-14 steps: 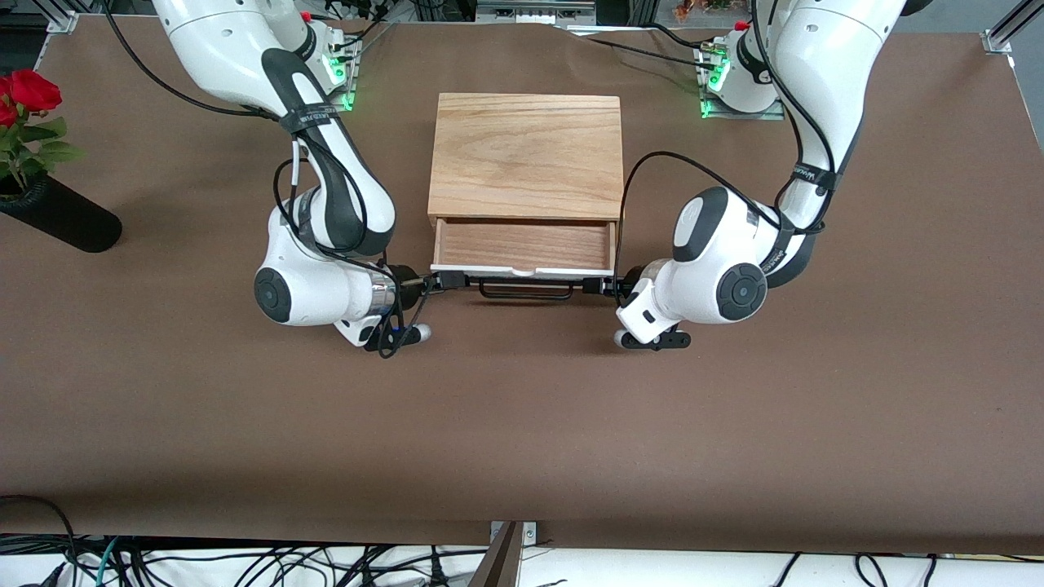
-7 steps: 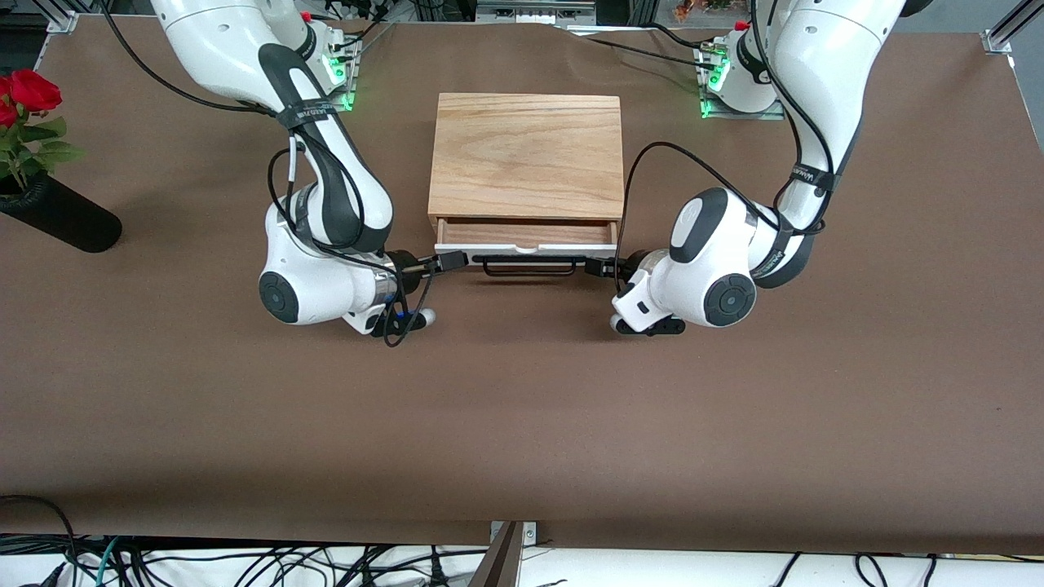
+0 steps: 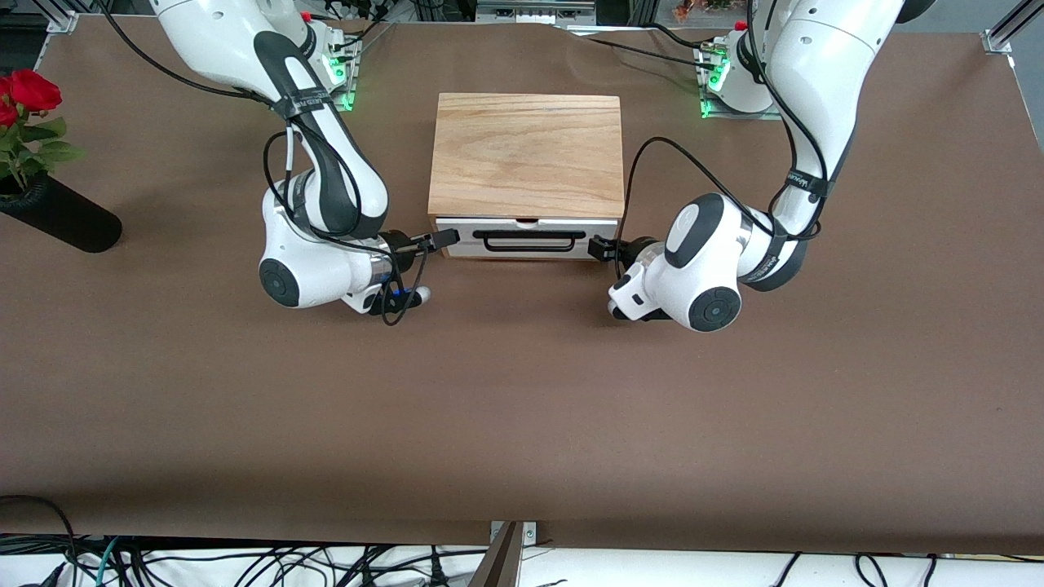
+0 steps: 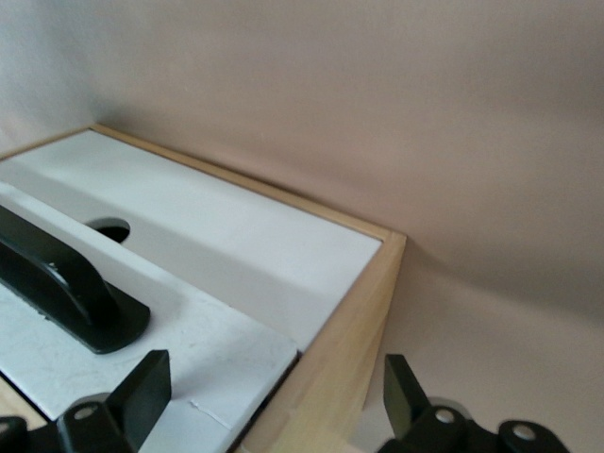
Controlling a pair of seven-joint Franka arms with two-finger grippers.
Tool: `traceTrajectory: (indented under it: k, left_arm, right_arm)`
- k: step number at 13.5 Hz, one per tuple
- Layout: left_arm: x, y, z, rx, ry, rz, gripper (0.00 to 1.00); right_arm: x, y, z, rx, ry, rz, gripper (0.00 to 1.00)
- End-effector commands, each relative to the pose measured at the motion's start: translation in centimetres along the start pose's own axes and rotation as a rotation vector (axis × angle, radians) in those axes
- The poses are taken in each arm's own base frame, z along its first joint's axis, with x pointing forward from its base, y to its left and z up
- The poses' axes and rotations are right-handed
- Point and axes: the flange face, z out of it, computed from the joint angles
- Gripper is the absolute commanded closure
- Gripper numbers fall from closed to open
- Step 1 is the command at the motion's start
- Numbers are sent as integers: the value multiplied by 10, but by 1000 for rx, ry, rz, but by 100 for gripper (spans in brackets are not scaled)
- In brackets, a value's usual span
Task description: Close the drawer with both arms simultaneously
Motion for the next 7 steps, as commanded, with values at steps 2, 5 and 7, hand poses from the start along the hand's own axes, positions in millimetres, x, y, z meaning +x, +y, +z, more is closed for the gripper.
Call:
traceTrajectory:
  k: [2, 5, 7]
  left_arm:
    - [-2, -3, 5, 2, -45, -4, 0]
    - [-1, -3, 1, -2, -36, -3, 0]
    - [0, -4, -2, -4, -29, 1, 0]
  right_arm:
    - [-17, 1, 0, 20, -31, -11, 0]
    - [-18, 0, 1, 18, -33, -13, 0]
    - [-16, -2, -8, 1, -16, -22, 0]
